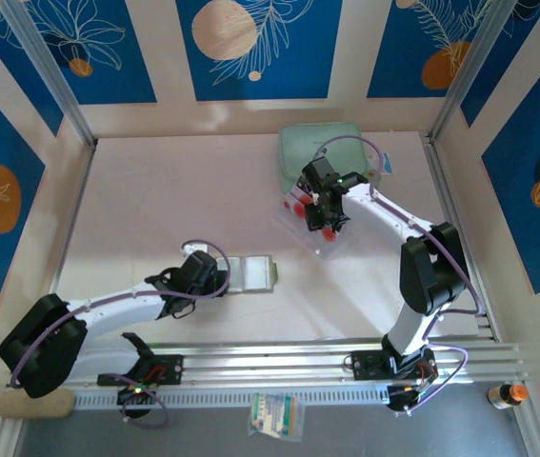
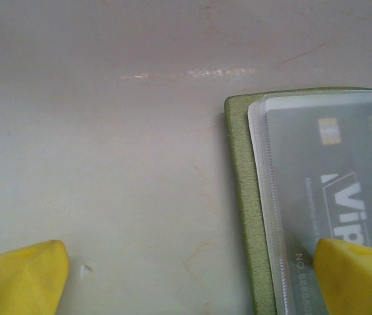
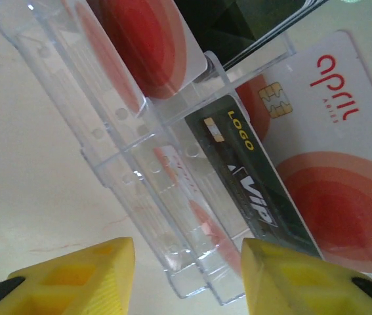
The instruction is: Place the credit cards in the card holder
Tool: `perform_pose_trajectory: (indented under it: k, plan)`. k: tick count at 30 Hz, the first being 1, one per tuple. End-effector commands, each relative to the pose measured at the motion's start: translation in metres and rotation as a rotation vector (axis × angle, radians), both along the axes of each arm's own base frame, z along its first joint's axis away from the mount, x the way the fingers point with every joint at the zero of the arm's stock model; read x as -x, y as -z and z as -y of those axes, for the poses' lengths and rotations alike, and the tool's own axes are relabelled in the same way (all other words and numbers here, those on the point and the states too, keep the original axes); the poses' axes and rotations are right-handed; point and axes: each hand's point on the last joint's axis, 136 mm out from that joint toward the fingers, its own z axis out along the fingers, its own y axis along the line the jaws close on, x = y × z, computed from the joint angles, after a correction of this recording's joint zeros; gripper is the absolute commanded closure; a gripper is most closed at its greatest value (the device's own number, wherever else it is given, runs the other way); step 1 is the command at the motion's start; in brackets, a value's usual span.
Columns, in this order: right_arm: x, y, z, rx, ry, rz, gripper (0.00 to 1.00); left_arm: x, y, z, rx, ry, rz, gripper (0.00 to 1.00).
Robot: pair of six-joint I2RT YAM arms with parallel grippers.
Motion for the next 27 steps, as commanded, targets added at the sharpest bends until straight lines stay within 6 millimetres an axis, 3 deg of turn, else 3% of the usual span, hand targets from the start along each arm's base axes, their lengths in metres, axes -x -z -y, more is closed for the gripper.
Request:
perform_pose_trajectory:
  k: [1,11,16,23,27]
  plan:
    - [-0.005,0.0,0.006,0.089,-0.028,0.006,0.58,0.001,0.003,-0.007,-0.005,-0.024,-0.005,0.05]
    - [-0.009,0.016,0.007,0.161,-0.051,-0.005,0.63,0.0,0.003,-0.006,-0.002,-0.024,-0.005,0.05]
    - [-0.007,0.02,0.003,0.16,-0.067,-0.015,0.72,0.0,0.003,-0.005,-0.001,-0.024,-0.005,0.05]
    - [-0.006,0.017,-0.003,0.124,-0.108,0.001,0.87,0.0,0.003,-0.005,-0.001,-0.025,-0.005,0.05]
    - [-0.004,0.009,-0.012,0.084,-0.168,0.024,0.89,0.0,0.002,-0.005,0.002,-0.024,-0.003,0.05]
